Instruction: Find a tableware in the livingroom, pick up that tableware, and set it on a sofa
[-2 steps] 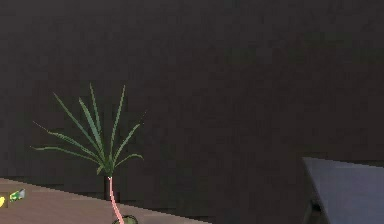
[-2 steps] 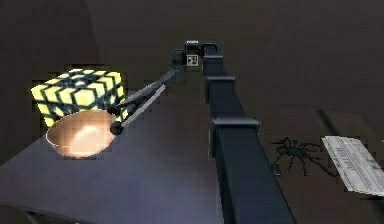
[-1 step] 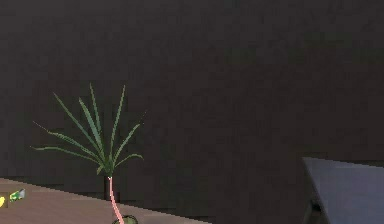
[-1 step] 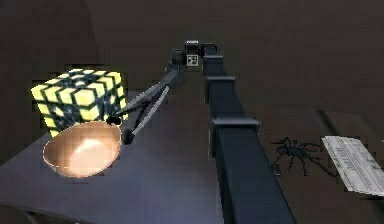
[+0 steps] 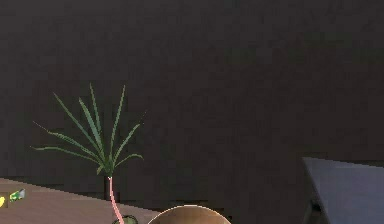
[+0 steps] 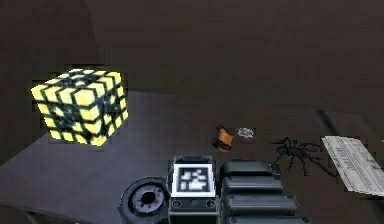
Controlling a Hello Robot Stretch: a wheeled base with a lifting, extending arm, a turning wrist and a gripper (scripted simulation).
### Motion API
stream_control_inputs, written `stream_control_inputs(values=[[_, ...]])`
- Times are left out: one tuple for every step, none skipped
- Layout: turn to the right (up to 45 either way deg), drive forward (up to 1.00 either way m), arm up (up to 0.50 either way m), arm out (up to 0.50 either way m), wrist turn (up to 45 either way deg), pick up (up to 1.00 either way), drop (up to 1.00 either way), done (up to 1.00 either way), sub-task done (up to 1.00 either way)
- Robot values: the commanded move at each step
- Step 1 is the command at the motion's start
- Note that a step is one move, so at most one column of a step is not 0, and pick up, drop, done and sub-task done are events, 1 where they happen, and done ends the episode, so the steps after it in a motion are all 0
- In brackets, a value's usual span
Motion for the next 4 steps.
stream_control_inputs(values=[[-45.0, 0.0, 0.0, 0.0, 0.0, 0.0, 0.0, 0.0, 0.0], [-45.0, 0.0, 0.0, 0.0, 0.0, 0.0, 0.0, 0.0, 0.0], [-27.0, 0.0, 0.0, 0.0, 0.0, 0.0, 0.0, 0.0, 0.0], [0.0, 0.2, 0.0, 0.0, 0.0, 0.0, 0.0, 0.0, 0.0]])
